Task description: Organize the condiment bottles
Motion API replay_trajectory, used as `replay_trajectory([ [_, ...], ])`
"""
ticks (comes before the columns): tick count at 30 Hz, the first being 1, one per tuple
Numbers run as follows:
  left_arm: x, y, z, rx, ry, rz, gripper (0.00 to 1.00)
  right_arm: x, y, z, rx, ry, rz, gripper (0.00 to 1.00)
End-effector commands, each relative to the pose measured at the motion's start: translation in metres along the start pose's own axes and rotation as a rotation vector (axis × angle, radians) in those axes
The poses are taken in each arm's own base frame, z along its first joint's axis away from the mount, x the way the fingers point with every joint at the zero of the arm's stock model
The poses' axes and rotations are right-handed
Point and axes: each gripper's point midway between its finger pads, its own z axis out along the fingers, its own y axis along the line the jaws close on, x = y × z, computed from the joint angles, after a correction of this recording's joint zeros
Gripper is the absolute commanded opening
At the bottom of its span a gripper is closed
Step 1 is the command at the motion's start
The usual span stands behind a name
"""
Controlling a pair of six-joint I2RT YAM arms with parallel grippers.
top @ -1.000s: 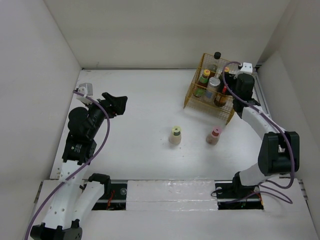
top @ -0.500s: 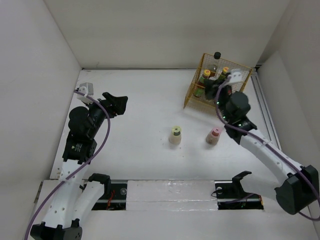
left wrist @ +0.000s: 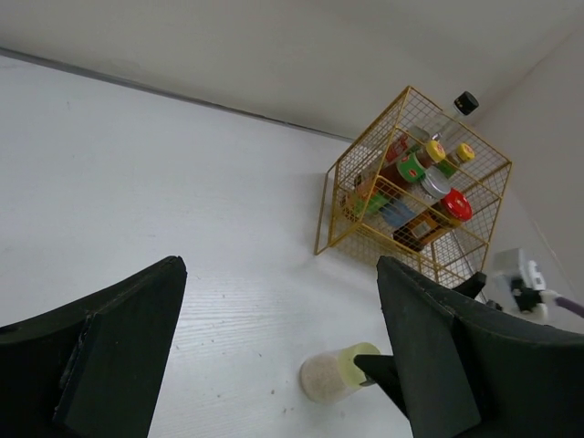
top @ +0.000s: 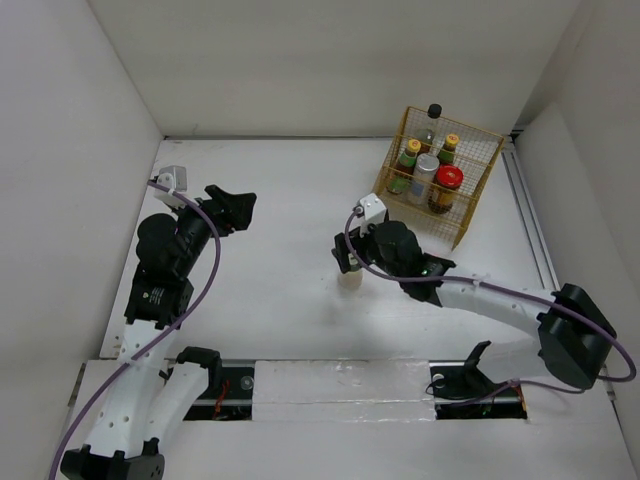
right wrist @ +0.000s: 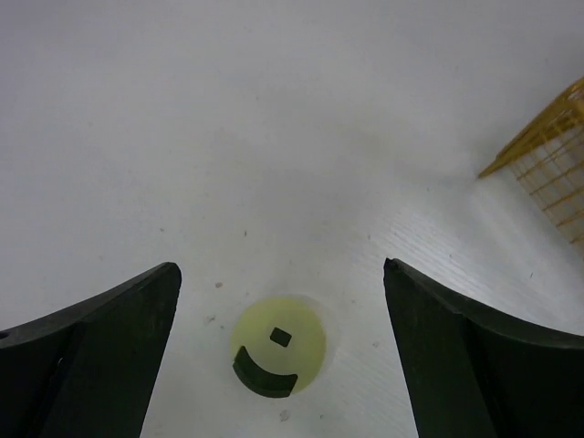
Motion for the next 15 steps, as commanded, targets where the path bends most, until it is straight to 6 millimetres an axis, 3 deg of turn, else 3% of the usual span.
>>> replay_trajectory([
  [1,-0.008,-0.010,0.000,0.049,-0.037,0.021,0.81,0.029,-0.009,0.003,0.050,0.082,0.052,0.96],
  [4,-0.008,-0.010,0.000,0.049,-0.037,0.021,0.81,0.044,-0.004,0.009,0.029,0.128,0.054,0.92],
  [7,-0.008,-0.010,0.000,0.049,-0.037,0.021,0.81,0.046,-0.002,0.016,0.033,0.146,0.062,0.86],
  [10,-0.008,-0.010,0.000,0.049,-0.037,0.021,0.81,0.044,-0.002,0.018,0.035,0.154,0.060,0.63],
  [11,-0.008,-0.010,0.000,0.049,-0.037,0.021,0.81,0.039,-0.003,0.019,0.044,0.142,0.062,0.47],
  [13,-0.008,-0.010,0.000,0.049,-0.037,0.021,0.81,0.025,-0.006,0.017,0.065,0.106,0.067,0.37],
  [15,-0.008,-0.010,0.000,0.049,-0.037,0.021,0.81,-0.010,-0.010,0.013,0.090,0.025,0.050,0.33],
])
